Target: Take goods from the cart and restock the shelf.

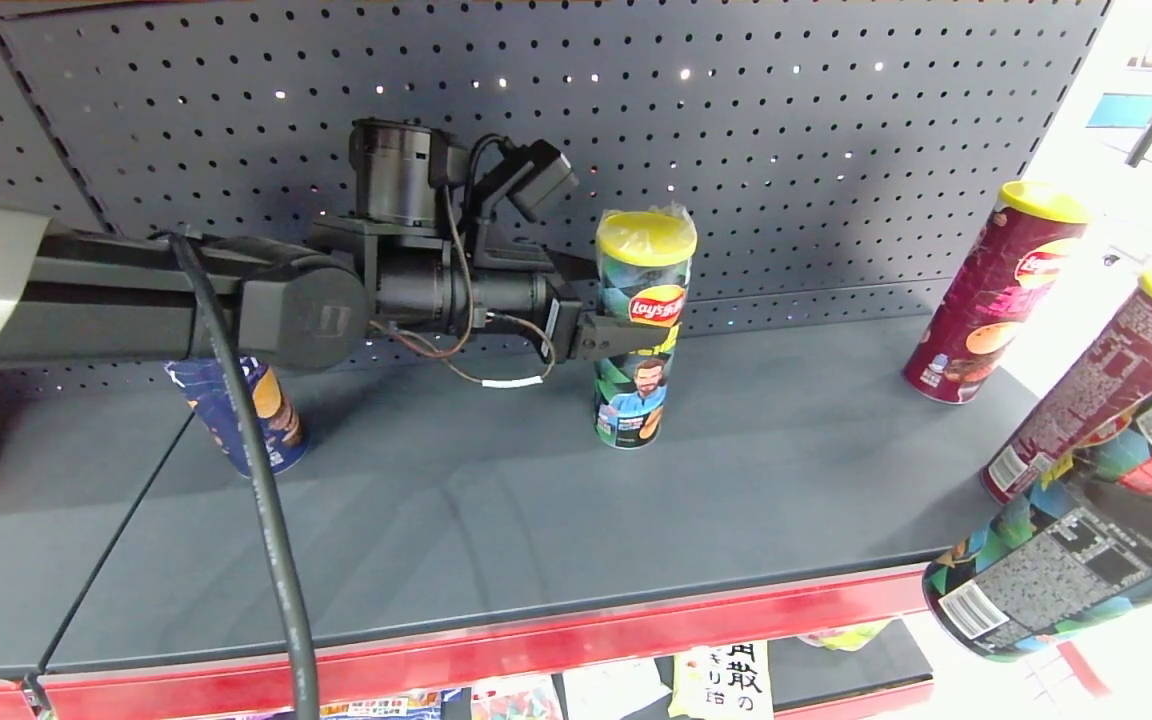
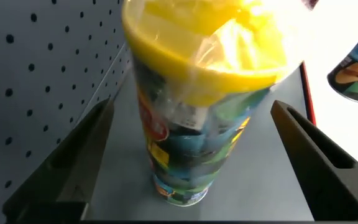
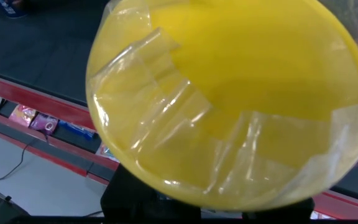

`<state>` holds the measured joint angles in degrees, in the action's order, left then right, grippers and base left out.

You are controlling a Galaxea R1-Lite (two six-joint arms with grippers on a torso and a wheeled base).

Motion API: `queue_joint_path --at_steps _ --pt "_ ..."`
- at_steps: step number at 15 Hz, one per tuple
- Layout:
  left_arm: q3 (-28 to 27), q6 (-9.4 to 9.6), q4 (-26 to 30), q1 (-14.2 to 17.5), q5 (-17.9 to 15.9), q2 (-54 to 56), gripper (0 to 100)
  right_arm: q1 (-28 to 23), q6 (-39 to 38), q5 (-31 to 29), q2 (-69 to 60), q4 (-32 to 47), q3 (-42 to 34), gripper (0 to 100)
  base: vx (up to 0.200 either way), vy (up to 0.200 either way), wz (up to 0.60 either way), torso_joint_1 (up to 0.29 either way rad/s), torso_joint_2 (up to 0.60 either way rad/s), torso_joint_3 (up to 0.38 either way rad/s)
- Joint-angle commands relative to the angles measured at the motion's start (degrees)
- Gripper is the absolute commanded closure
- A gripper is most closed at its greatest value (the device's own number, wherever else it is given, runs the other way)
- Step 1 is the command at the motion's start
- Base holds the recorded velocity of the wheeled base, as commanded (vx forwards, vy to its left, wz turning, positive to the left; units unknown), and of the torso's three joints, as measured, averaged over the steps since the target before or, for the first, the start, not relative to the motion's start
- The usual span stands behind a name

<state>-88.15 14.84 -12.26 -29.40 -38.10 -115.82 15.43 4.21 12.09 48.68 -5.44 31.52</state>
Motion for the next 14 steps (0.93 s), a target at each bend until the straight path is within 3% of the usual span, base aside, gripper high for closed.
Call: queue_joint_path --at_steps 1,4,6,8,9,14 --pt "-0.7 -0.07 0.0 -0.2 0.0 -0.5 0 0.0 0.0 -0.1 0.1 0.0 0.1 100 0.0 0.0 0.0 0.0 0.0 0.0" --pt "-2.9 -0.25 0.0 -0.6 0.9 -1.9 0 0.0 0.0 -0.1 0.1 0.0 0.0 100 0.0 0.0 0.0 0.0 0.0 0.0" --pt "-5.8 -2.18 0.0 -1.8 1.6 -3.5 0 0.0 0.0 -0.1 0.1 0.0 0.0 100 0.0 0.0 0.0 0.0 0.0 0.0" --pt "-6.5 -2.53 0.0 -2.1 2.3 -4.6 0 -0.1 0.0 -0.1 0.1 0.0 0.0 100 0.0 0.0 0.0 0.0 0.0 0.0" --pt "-6.5 -2.53 0.0 -2.2 2.2 -4.8 100 -0.1 0.0 -0.1 0.1 0.0 0.0 100 0.0 0.0 0.0 0.0 0.0 0.0" --pt "-6.0 -2.88 0.0 -2.9 2.1 -3.9 100 -0.1 0.0 -0.1 0.2 0.0 -0.1 100 0.0 0.0 0.0 0.0 0.0 0.0"
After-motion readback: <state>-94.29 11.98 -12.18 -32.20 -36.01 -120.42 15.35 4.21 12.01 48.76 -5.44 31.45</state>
